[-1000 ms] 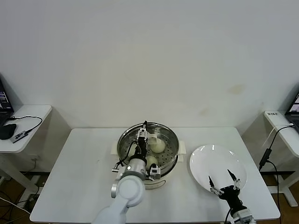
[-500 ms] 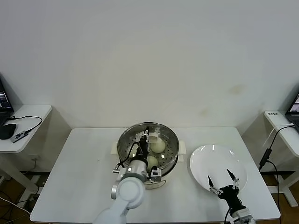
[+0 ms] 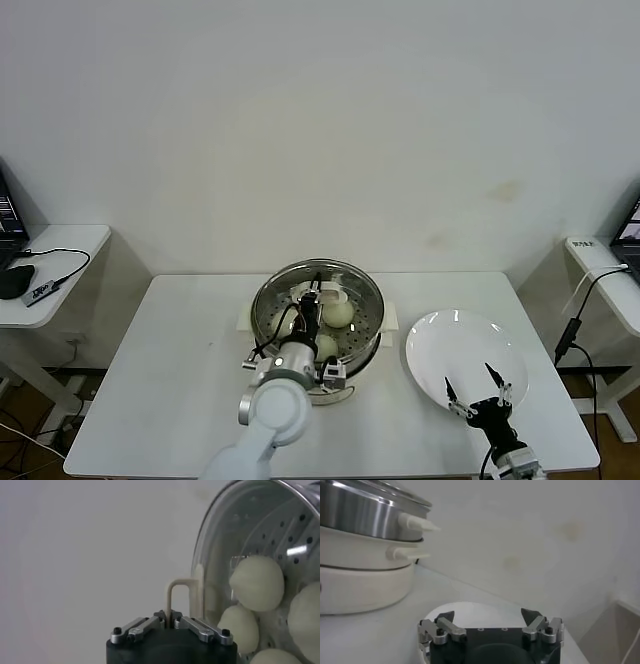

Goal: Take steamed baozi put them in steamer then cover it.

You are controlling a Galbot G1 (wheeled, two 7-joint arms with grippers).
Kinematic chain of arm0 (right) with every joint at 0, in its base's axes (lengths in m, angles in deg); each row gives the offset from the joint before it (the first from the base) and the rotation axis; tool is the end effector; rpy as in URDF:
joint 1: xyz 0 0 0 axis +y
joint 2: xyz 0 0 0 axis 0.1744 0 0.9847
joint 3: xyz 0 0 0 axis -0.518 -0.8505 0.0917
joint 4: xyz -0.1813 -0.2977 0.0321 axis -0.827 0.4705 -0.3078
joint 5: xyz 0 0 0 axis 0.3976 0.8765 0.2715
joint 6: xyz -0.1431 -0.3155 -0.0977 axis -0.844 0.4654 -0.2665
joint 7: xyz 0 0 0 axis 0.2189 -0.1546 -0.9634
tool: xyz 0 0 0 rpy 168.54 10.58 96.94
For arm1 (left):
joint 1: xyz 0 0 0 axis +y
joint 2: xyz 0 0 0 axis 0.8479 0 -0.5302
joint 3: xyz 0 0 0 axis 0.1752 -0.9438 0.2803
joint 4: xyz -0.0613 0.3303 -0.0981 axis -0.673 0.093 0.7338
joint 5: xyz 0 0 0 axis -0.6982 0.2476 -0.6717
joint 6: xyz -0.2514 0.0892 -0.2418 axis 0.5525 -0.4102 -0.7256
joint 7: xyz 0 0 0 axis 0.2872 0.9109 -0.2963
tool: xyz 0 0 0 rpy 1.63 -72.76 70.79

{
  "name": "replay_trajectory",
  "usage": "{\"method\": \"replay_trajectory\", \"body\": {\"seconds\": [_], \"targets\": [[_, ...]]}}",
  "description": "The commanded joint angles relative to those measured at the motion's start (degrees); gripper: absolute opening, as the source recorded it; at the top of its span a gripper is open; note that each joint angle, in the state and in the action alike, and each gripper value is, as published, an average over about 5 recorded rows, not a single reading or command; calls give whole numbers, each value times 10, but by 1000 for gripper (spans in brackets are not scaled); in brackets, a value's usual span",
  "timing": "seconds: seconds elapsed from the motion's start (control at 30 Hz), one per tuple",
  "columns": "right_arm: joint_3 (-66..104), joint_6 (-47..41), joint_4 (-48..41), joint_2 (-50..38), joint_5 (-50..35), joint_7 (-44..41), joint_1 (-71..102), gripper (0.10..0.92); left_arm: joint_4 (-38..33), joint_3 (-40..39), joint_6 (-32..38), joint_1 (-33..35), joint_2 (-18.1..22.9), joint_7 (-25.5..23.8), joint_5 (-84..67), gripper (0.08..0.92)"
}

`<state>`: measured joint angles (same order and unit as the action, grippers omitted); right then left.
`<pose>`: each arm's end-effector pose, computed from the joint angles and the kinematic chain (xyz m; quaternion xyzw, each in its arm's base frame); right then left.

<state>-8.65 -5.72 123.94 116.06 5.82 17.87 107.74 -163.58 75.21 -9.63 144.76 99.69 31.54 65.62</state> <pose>0.1734 -0.1352 -0.3900 0.0638 -0.9807 0.1738 0.0635 0.3103 -0.1346 -0.2566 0.0786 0.7063 0.7018 0.0496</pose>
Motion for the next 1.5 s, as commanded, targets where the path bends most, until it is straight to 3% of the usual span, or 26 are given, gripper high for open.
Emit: {"method": "replay_trajectory", "body": {"seconds": [0.03,1.03,1.5], "targets": [[0,0,-1,0,0,0,-1,823,0,5,2,3,-3,-1,2,137],[-2,2,-2,2,4,-2,1,823,0,5,-1,12,8,17,-14,149],[-3,3,1,3,7,-1,5,823,-92,8,-3,85,-25,33,-32,531]]}}
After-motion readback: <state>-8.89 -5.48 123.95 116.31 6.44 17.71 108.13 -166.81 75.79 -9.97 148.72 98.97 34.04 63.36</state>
